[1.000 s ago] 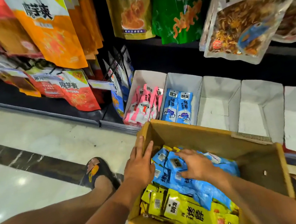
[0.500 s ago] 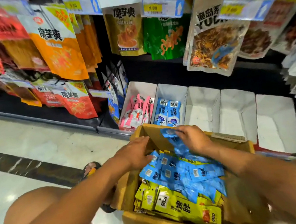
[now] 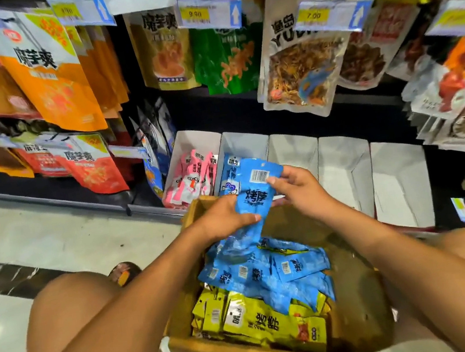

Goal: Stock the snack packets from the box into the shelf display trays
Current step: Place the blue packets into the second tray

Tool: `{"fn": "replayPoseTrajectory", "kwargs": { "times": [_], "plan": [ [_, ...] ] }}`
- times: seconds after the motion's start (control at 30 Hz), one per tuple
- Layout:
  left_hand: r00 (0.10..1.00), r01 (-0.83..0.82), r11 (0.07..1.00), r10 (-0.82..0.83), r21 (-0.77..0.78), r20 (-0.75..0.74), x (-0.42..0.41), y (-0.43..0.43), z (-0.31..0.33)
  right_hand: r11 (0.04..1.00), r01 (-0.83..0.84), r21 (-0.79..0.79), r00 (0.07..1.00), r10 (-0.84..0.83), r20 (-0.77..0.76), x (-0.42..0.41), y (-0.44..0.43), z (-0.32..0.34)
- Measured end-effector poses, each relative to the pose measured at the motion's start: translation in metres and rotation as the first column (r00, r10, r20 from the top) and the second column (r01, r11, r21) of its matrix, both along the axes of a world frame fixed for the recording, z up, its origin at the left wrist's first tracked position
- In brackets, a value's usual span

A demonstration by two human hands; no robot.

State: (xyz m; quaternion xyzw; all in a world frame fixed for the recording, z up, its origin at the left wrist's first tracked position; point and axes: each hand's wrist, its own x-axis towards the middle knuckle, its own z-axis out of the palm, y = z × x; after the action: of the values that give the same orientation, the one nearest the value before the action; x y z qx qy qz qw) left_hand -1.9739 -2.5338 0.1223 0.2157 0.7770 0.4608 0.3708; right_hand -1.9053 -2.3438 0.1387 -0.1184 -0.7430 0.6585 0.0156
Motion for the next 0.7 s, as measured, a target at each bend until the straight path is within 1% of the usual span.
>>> {"fn": "replayPoseTrajectory", "kwargs": {
  "times": [0.03, 0.1, 0.13, 0.2, 0.23, 0.27, 0.3, 0.37, 0.4, 0.43, 0.5, 0.63, 0.7],
  "plan": [
    [1.0, -0.009, 1.0, 0.009, -0.015, -0.015, -0.001, 0.001, 0.0, 1.0, 0.006, -0.011, 1.0, -0.006, 0.005, -0.002, 0.0, -0.003],
    [0.996, -0.034, 0.996, 0.028, -0.08, -0.081, -0.007, -0.002, -0.006, 1.0, 0.011, 0.018, 0.999, -0.011, 0.041, -0.006, 0.003, -0.012],
    [0.993, -0.051, 0.992, 0.039, -0.113, -0.108, -0.011, -0.006, -0.01, 0.998, -0.001, 0.068, 0.996, -0.004, 0.085, -0.008, 0.006, -0.021],
    [0.988, -0.125, 0.982, 0.11, -0.14, -0.108, -0.03, -0.016, -0.044, 0.963, -0.092, 0.252, 0.977, 0.038, 0.211, -0.007, 0.012, -0.049],
    [0.983, -0.164, 0.974, 0.147, -0.159, -0.112, -0.036, -0.019, -0.053, 0.92, -0.175, 0.349, 0.955, 0.073, 0.286, -0.005, 0.016, -0.065],
    [0.979, -0.188, 0.968, 0.171, -0.168, -0.113, -0.038, -0.022, -0.055, 0.869, -0.278, 0.411, 0.92, 0.117, 0.373, -0.002, 0.02, -0.082],
    [0.976, -0.206, 0.964, 0.189, -0.169, -0.111, -0.038, -0.023, -0.05, 0.795, -0.395, 0.46, 0.865, 0.153, 0.478, 0.001, 0.024, -0.099],
    [0.97, -0.233, 0.958, 0.218, -0.166, -0.106, -0.031, -0.023, -0.027, 0.601, -0.6, 0.529, 0.741, 0.168, 0.65, 0.007, 0.032, -0.129],
    [0.97, -0.232, 0.958, 0.216, -0.166, -0.11, -0.031, -0.023, -0.024, 0.53, -0.652, 0.541, 0.7, 0.149, 0.698, 0.01, 0.036, -0.145],
    [0.97, -0.229, 0.96, 0.212, -0.163, -0.115, -0.032, -0.023, -0.022, 0.501, -0.676, 0.54, 0.675, 0.128, 0.727, 0.013, 0.037, -0.158],
    [0.968, -0.235, 0.96, 0.216, -0.154, -0.126, -0.033, -0.023, -0.021, 0.47, -0.698, 0.541, 0.65, 0.098, 0.754, 0.02, 0.035, -0.183],
    [0.969, -0.221, 0.968, 0.205, -0.118, -0.135, -0.036, -0.022, -0.019, 0.405, -0.775, 0.485, 0.578, 0.144, 0.803, 0.028, 0.022, -0.219],
    [0.97, -0.217, 0.97, 0.201, -0.112, -0.134, -0.038, -0.022, -0.017, 0.353, -0.779, 0.519, 0.593, 0.143, 0.793, 0.03, 0.017, -0.228]
  ]
}}
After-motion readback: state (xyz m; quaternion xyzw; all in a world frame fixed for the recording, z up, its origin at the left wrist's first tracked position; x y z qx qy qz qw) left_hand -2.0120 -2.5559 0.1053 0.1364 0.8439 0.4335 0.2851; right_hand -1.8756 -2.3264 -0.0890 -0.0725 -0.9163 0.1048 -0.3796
